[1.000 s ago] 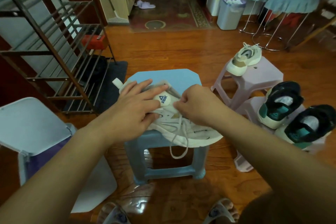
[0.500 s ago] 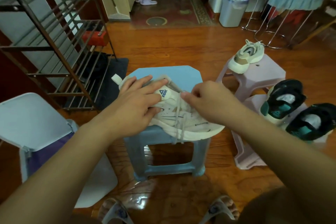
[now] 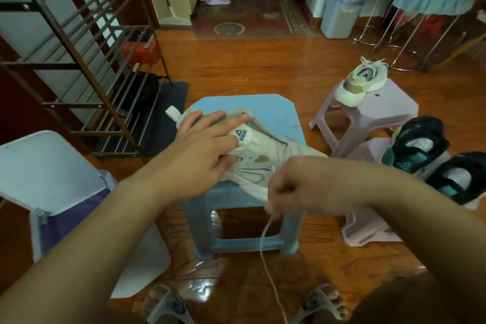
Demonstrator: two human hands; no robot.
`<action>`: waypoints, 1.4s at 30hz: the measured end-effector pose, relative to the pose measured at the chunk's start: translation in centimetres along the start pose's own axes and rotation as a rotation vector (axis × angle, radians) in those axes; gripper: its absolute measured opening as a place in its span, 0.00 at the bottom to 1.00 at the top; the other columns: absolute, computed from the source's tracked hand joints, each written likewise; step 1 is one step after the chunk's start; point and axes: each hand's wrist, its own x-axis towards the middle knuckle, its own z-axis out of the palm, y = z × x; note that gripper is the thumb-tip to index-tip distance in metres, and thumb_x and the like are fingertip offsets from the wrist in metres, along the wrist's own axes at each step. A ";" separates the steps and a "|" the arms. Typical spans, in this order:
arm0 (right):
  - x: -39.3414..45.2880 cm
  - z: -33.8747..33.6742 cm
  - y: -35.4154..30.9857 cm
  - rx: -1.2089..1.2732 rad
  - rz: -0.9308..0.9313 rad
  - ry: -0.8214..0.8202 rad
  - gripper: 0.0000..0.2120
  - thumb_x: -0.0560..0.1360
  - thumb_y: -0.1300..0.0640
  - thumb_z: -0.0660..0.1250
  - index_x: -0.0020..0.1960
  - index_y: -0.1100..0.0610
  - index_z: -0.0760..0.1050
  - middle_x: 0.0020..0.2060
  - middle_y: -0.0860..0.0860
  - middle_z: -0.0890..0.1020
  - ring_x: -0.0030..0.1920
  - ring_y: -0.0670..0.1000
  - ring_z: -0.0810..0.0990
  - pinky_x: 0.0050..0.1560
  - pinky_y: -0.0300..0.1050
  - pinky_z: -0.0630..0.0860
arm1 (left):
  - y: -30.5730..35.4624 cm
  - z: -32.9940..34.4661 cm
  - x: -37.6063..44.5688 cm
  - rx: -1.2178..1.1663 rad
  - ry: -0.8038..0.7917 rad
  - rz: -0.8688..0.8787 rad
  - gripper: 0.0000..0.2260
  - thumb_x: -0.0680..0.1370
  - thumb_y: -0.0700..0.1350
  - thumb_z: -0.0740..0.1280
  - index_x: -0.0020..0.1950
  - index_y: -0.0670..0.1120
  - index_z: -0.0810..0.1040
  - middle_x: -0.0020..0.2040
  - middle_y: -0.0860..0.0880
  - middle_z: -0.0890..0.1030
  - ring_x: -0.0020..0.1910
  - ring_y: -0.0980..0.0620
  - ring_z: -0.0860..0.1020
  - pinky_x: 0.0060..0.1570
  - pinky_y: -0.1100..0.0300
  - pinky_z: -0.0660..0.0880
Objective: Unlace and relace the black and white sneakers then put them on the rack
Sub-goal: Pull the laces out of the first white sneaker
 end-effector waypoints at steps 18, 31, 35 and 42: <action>0.9 1.1 1.1 0.072 0.019 0.382 0.07 0.74 0.56 0.72 0.37 0.52 0.79 0.29 0.44 0.77 0.31 0.41 0.74 0.34 0.36 0.72 | 1.1 0.1 0.3 0.022 0.010 -0.078 0.16 0.82 0.48 0.64 0.39 0.61 0.62 0.82 0.61 0.52 0.82 0.43 0.44 0.78 0.44 0.40; 5.3 -0.6 1.7 0.068 0.368 0.658 0.26 0.75 0.35 0.67 0.34 0.56 0.72 0.28 0.50 0.75 0.30 0.50 0.75 0.28 0.43 0.65 | 3.2 0.5 -1.5 0.159 0.116 -0.045 0.05 0.79 0.48 0.69 0.43 0.54 0.77 0.78 0.52 0.68 0.80 0.38 0.57 0.75 0.30 0.51; 5.5 -2.0 1.1 0.115 0.340 0.624 0.24 0.75 0.36 0.67 0.39 0.58 0.77 0.32 0.53 0.81 0.35 0.54 0.82 0.35 0.48 0.78 | 5.1 1.0 -1.5 0.248 0.083 0.024 0.06 0.79 0.51 0.67 0.45 0.53 0.81 0.77 0.47 0.70 0.80 0.42 0.61 0.74 0.34 0.61; 5.4 -1.5 1.3 0.011 0.291 0.601 0.03 0.74 0.56 0.71 0.45 0.55 0.83 0.43 0.51 0.84 0.45 0.53 0.83 0.49 0.51 0.82 | 5.0 0.5 -1.3 0.260 -0.086 -0.121 0.14 0.83 0.60 0.59 0.55 0.57 0.81 0.84 0.46 0.52 0.83 0.46 0.41 0.74 0.33 0.58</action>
